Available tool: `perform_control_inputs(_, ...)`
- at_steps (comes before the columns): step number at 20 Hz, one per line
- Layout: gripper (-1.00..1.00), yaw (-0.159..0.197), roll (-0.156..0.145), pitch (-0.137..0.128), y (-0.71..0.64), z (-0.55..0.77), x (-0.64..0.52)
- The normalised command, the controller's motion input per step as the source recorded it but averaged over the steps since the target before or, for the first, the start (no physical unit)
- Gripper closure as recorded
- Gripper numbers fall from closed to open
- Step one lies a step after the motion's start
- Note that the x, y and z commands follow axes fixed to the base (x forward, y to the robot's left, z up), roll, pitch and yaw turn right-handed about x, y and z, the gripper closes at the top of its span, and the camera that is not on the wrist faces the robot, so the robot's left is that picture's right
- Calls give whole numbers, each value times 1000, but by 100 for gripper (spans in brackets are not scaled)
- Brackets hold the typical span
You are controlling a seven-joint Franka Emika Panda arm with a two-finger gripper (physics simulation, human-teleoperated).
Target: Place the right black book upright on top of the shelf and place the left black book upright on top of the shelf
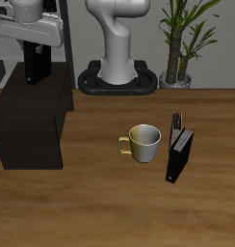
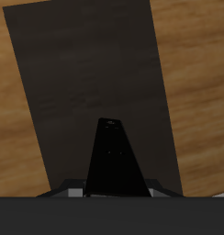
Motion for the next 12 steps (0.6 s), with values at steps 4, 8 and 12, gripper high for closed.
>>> perform_control_inputs(4, 100, 6, -30, 39, -68, -209, 137)
perform_control_inputs(8, -100, 25, -28, 84, -65, -196, 181)
perform_control_inputs(12, -100, 4, -30, 4, -23, -71, 88)
